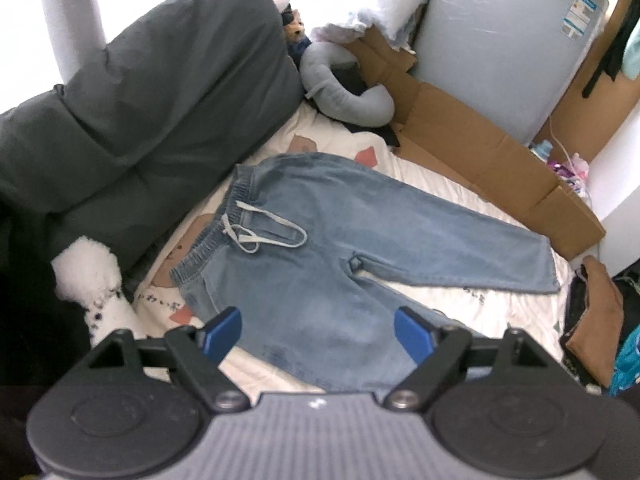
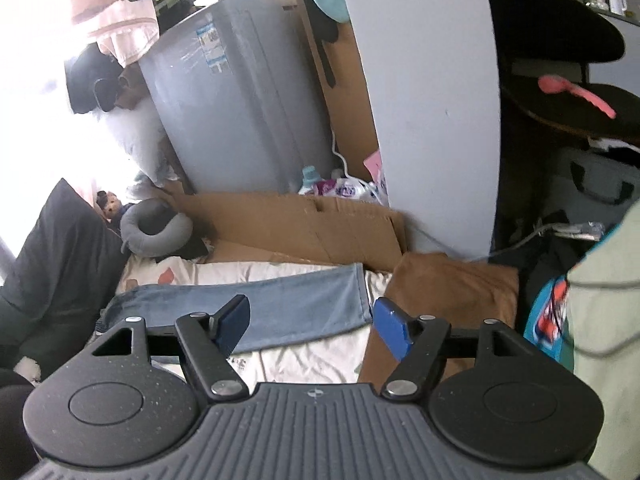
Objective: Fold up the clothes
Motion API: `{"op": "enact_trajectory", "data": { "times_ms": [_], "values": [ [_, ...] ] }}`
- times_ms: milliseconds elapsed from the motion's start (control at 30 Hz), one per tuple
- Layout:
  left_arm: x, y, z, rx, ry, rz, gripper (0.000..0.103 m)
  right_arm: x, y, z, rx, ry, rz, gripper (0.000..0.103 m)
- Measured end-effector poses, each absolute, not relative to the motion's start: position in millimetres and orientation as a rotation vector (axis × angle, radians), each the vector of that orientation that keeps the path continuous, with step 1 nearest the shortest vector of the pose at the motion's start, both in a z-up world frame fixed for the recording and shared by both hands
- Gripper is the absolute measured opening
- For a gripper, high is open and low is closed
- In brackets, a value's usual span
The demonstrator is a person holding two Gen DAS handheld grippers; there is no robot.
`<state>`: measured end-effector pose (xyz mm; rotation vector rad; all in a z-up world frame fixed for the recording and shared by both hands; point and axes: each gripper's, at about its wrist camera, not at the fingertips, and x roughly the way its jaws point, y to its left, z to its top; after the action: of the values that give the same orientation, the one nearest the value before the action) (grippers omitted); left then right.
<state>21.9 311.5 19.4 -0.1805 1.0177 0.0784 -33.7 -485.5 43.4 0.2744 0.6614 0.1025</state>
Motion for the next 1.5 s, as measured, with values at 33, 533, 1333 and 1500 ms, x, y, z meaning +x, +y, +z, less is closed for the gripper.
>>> {"op": "enact_trajectory", "data": {
  "times_ms": [33,533,1333,1500],
  "values": [
    [17,311,17,-0.163,0.995,0.090,0.085,-37,-482,38,0.283,0.663,0.111,0.074],
    [-15,335,-52,-0.254,0.961,0.169,0.085,-80,-452,-72,0.323,0.732,0.074,0.074],
    [-42,326,-188,-0.357,1.045,0.246,0.085,-117,-420,-298,0.662,1.072,0.028,0.069],
    [-40,327,-213,-0.429,1.058,0.267,0.085,-119,-421,-334,0.784,1.092,-0.010,0.069]
  ]
}}
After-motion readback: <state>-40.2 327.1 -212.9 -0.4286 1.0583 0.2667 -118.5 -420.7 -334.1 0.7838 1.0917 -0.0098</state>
